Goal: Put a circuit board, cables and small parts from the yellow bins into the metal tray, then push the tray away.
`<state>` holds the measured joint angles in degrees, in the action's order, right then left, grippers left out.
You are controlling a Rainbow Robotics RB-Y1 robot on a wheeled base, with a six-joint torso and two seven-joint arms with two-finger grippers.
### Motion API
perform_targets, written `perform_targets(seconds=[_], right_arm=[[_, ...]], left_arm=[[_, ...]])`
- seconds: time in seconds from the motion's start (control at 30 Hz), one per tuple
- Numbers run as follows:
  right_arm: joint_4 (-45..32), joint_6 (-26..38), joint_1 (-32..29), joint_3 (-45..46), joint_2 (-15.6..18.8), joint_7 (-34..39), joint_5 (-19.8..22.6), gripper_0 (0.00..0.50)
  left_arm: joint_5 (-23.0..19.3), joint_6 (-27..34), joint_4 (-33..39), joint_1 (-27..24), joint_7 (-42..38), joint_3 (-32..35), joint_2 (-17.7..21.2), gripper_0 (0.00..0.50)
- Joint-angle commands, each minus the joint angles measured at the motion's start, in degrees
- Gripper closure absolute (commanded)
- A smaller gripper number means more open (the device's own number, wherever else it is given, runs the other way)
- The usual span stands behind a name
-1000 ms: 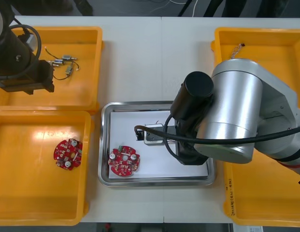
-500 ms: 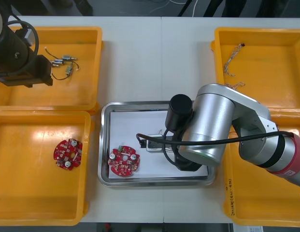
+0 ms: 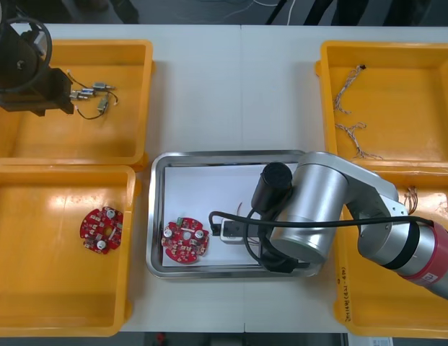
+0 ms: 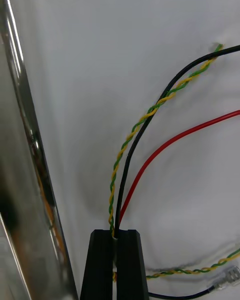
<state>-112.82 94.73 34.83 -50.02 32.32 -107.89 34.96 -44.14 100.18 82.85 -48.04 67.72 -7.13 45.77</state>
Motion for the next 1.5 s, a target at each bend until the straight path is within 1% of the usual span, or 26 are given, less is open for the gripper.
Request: perform_targets(seconds=[0.03, 0.2, 0.33, 0.37, 0.4, 0.43, 0.47, 0.5, 0.53, 0.77, 0.9, 1.07, 1.2, 1.3, 1.37, 1.47, 1.5], right_arm=[[-0.6, -0.5, -1.6, -1.0, -0.9, 1.8, -1.2, 0.500], [-0.6, -0.4, -2.5, -1.0, -2.1, 2.7, -3.4, 0.500], [-0.6, -0.5, -2.7, -1.2, -2.3, 3.6, -4.1, 0.500], [-0.6, -0.4, -2.7, -1.3, -2.3, 3.7, -4.3, 0.490], [-0.6, -0.4, -2.7, -1.7, -2.3, 3.9, -4.7, 0.449], [-0.6, -0.4, -2.7, -1.9, -2.3, 4.0, -5.2, 0.344], [-0.6, -0.4, -2.7, -2.0, -2.3, 4.1, -5.4, 0.264], [-0.6, -0.4, -2.7, -2.1, -2.4, 4.2, -6.0, 0.056], [-0.6, -0.4, -2.6, -2.1, -2.5, 4.3, -6.7, 0.000], [-2.7, -0.8, -2.3, -1.9, -2.7, 4.4, -8.9, 0.000], [-4.3, 0.1, -2.2, -0.3, -2.7, 4.4, -8.6, 0.000], [-6.0, 1.2, -1.3, 2.4, -2.7, 4.5, -7.3, 0.000], [-8.6, 5.4, 0.0, 6.0, -3.2, 4.8, -6.4, 0.000], [-10.0, 9.0, 0.9, 9.6, -3.6, 5.0, -4.5, 0.000], [-10.7, 12.0, 1.6, 12.6, -3.8, 5.1, -3.1, 0.000], [-11.1, 15.1, 2.8, 16.0, -3.8, 5.2, -1.2, 0.000], [-11.2, 15.3, 3.1, 16.7, -3.8, 5.2, -0.9, 0.000]], left_arm=[[2.0, -3.2, -3.3, -5.7, 4.3, -1.5, -2.0, 0.000], [3.1, -6.0, -6.3, -7.2, 5.7, -1.9, -3.8, 0.000], [4.1, -7.0, -9.3, -8.7, 9.5, -1.9, -5.0, 0.000], [4.1, -7.3, -9.7, -9.0, 9.8, -1.9, -5.2, 0.000], [4.1, -7.9, -10.7, -9.4, 10.4, -1.9, -5.5, 0.000], [4.1, -8.6, -11.6, -9.6, 11.3, -1.9, -5.8, 0.000], [4.2, -8.9, -12.0, -9.8, 11.8, -1.9, -6.0, 0.000], [4.5, -9.7, -12.9, -10.1, 12.6, -1.9, -6.4, 0.000], [4.8, -10.4, -13.9, -10.2, 13.3, -1.9, -6.7, 0.000], [6.8, -13.9, -17.4, -11.5, 16.6, -3.1, -8.7, 0.000], [7.0, -18.3, -19.1, -11.5, 16.7, -6.8, -9.2, 0.000], [7.3, -22.0, -22.4, -12.0, 17.6, -7.7, -10.4, 0.000], [8.5, -23.0, -23.5, -12.2, 18.6, -7.7, -11.1, 0.000], [8.5, -24.7, -24.8, -12.2, 19.2, -7.7, -11.6, 0.000], [8.5, -26.9, -26.4, -12.2, 19.8, -7.7, -12.1, 0.000], [8.5, -29.3, -28.2, -12.3, 21.7, -7.7, -12.6, 0.000], [8.6, -29.6, -28.4, -12.2, 22.1, -7.7, -12.6, 0.000]])
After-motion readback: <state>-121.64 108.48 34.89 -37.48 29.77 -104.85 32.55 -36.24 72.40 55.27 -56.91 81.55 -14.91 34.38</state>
